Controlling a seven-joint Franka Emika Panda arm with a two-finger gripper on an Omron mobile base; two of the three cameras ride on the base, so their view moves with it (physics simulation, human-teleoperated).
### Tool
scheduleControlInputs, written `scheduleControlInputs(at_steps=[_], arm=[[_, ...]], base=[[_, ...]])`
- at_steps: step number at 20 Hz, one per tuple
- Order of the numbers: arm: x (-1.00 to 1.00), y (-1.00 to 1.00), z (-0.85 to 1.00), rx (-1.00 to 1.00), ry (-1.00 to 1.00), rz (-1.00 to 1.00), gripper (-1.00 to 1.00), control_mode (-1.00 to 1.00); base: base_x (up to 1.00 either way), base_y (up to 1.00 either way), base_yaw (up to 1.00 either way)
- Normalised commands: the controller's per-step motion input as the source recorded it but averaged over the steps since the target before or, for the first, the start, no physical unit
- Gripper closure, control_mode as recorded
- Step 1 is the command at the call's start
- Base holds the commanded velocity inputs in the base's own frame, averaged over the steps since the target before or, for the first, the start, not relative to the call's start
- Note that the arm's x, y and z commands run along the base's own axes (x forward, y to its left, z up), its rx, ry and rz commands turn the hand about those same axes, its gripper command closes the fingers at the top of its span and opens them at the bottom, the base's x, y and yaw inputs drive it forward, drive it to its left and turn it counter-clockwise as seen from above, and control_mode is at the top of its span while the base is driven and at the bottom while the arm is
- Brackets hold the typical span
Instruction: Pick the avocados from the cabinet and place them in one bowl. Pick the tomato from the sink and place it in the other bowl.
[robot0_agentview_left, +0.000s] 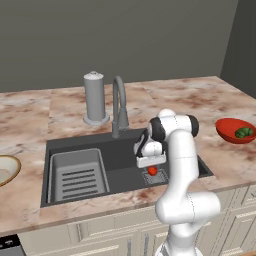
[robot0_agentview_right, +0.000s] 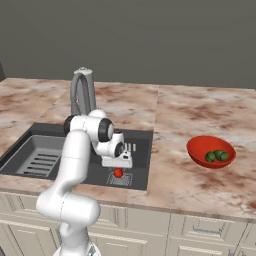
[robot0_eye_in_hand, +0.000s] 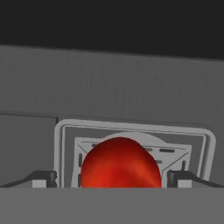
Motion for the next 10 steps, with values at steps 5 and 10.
scheduleControlInputs(at_steps=[5, 10], arm=[[-0.16, 0.0, 0.0, 0.0, 0.0, 0.0, -1.0, -1.0], [0.06, 0.0, 0.0, 0.0, 0.0, 0.0, -1.0, -1.0]], base=[[0.0, 0.0, 0.0], [0.0, 0.0, 0.0]])
